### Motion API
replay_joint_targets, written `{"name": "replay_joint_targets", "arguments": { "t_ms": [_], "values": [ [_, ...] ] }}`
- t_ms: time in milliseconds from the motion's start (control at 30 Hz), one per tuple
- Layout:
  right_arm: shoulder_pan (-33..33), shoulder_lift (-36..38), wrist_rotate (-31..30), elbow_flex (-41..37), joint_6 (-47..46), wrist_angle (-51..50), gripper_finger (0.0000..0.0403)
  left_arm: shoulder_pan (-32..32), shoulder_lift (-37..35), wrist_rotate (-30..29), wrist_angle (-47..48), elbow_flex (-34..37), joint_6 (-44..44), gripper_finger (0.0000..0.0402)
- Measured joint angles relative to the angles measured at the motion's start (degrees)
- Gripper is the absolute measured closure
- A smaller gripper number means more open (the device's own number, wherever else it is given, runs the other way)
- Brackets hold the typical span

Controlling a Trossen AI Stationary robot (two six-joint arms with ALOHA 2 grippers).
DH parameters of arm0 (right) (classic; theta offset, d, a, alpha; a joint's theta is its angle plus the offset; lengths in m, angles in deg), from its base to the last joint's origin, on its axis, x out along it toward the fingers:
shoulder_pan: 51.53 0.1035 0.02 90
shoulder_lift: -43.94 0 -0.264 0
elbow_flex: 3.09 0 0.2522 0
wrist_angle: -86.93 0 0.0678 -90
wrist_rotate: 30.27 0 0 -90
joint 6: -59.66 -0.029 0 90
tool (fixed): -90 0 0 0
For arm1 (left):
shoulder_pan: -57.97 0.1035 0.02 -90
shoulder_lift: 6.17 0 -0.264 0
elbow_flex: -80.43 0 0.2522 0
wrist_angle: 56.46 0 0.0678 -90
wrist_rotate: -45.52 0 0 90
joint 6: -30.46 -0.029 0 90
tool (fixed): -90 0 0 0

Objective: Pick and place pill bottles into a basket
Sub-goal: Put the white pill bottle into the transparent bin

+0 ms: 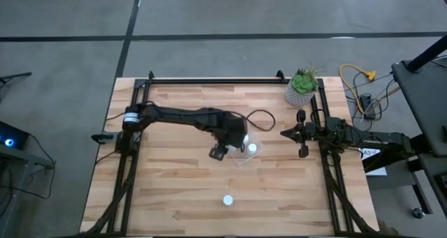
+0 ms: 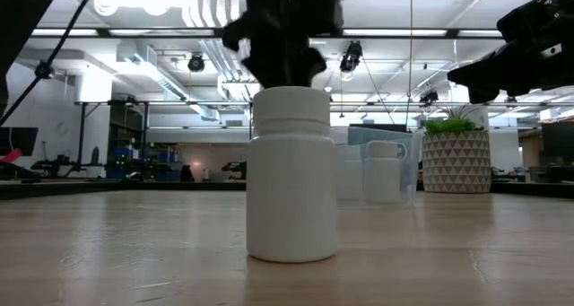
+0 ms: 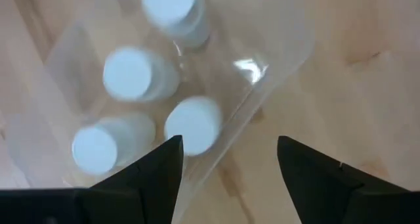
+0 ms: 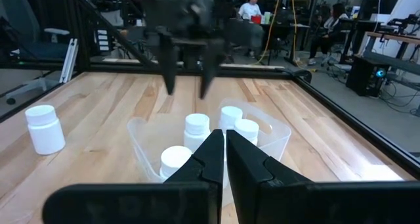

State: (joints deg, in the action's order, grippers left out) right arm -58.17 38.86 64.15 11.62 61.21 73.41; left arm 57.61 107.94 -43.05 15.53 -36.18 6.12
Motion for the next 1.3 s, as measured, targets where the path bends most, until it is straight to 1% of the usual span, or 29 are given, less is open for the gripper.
{"name": "replay_joint_targets", "arguments": {
  "t_ms": [333, 567, 733, 1000, 1167, 1300],
  "values": [
    [0.0, 0.0, 0.0, 0.0, 0.1, 0.0, 0.0394, -9.9, -0.8, -0.1, 0.2, -4.3, 0.2, 0.0173],
    [0.0, 0.0, 0.0, 0.0, 0.0, 0.0, 0.0394, -16.0, -0.8, -0.1, -0.8, -4.1, 5.1, 0.0173],
    [0.0, 0.0, 0.0, 0.0, 0.0, 0.0, 0.0394, -18.9, -0.8, -0.1, -3.6, -3.5, 9.0, 0.0173],
    [0.0, 0.0, 0.0, 0.0, 0.0, 0.0, 0.0394, -23.0, -0.5, -0.1, -10.3, -2.4, 10.5, 0.0173],
    [0.0, 0.0, 0.0, 0.0, 0.0, 0.0, 0.0394, -24.1, -0.4, -0.1, -13.0, -1.7, 12.0, 0.0173],
    [0.0, 0.0, 0.0, 0.0, 0.0, 0.0, 0.0394, -24.1, 1.3, 0.0, -14.6, -1.8, 12.2, 0.0173]
  ]
}}
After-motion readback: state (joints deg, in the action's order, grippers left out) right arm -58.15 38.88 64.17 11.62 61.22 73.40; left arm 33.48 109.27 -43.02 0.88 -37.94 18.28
